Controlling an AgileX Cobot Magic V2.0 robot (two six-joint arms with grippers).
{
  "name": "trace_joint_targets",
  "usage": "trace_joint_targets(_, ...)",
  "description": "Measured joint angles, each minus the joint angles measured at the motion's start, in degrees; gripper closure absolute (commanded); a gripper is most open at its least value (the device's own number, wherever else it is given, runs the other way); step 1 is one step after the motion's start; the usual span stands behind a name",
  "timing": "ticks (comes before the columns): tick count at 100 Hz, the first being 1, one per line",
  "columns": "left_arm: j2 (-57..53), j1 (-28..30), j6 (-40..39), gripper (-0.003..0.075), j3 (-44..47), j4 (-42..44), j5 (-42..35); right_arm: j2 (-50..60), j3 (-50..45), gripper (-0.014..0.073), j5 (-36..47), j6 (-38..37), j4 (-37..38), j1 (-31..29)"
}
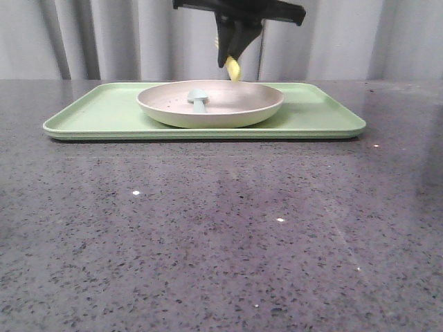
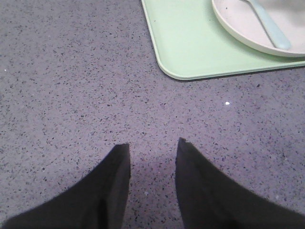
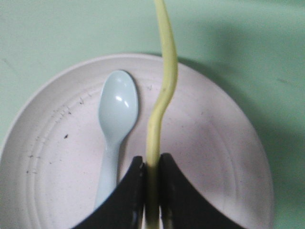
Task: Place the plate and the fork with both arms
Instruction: 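Lift the yellow fork out of the plate with the right gripper, then lower the fork onto the tray beside the plate and release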
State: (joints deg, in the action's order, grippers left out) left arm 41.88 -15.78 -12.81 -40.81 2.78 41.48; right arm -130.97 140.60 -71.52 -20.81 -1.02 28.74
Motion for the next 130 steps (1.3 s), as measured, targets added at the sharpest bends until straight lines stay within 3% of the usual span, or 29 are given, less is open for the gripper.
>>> trace_joint_targets(51,0.0,0.0,0.0,0.0479,0.0,0.0,0.32,6.43,0.52,0.0628,-0.7,2.78,0.26,-7.09)
trace_joint_targets(97,0.0,0.0,0.0,0.0479,0.0,0.0,0.53,10.38,-14.19,0.0628,-0.7,4.16,0.38,-9.51)
trace_joint_targets(130,0.0,0.0,0.0,0.0479,0.0,0.0,0.53,10.38,-17.06,0.0628,-0.48,4.16,0.38,-9.72)
